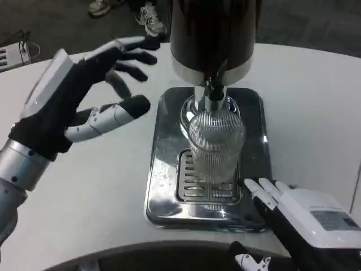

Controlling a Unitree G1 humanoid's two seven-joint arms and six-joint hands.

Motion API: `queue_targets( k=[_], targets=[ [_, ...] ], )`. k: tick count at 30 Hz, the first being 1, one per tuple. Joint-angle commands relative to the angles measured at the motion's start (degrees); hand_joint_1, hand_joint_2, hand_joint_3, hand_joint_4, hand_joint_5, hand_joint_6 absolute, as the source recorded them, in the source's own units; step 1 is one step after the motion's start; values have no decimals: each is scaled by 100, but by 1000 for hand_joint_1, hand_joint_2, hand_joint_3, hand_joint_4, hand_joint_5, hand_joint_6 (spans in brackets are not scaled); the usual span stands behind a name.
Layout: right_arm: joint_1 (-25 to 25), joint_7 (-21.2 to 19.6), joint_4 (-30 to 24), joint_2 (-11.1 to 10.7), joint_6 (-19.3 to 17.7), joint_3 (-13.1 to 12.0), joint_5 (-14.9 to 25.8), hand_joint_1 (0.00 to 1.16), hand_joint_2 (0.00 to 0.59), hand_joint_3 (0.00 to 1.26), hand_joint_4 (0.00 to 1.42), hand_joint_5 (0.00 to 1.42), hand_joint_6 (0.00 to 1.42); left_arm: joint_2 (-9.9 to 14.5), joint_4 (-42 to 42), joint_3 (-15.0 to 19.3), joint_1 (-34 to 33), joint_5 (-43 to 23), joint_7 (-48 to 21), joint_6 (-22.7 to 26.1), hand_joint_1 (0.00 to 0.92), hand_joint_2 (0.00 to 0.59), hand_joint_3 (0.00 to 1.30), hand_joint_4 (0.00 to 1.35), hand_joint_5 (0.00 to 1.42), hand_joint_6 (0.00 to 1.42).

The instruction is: Grasp the cup under the faucet to collect the drink, then remove the cup.

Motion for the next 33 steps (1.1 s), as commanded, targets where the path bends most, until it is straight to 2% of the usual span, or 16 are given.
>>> queue_targets(
  k=[1, 4, 7, 12, 21, 33],
  targets=[
    [85, -26, -111, 29, -16, 59, -7, 455, 434, 43, 0, 0, 0, -127, -914, 98, 312, -746, -580, 960, 42, 84, 153, 103, 224, 377],
    [98, 7, -151, 51, 6, 80, 6, 455, 434, 43, 0, 0, 0, -256, -1510, 101, 443, -1001, -765, 1689, 28, 83, 98, 32, 163, 310],
    [133, 15, -200, 47, -13, 89, 16, 455, 434, 43, 0, 0, 0, -367, -1868, 65, 428, -1003, -903, 2214, 21, 80, 77, 2, 138, 274],
    [196, 16, -278, 44, -32, 99, 31, 455, 434, 43, 0, 0, 0, -598, -2062, -107, 182, -886, -1070, 2680, 21, 80, 53, 0, 111, 231],
    [376, -39, -409, 70, -46, 67, 48, 455, 434, 43, 0, 0, 0, -941, -2236, -334, -134, -681, -1273, 2967, 16, 81, 51, 0, 110, 224],
    [511, -105, -456, 46, -74, -15, 160, 455, 434, 43, 0, 0, 0, -1130, -2464, -385, -185, -495, -1417, 3090, 6, 82, 73, 10, 145, 212]
  ],
)
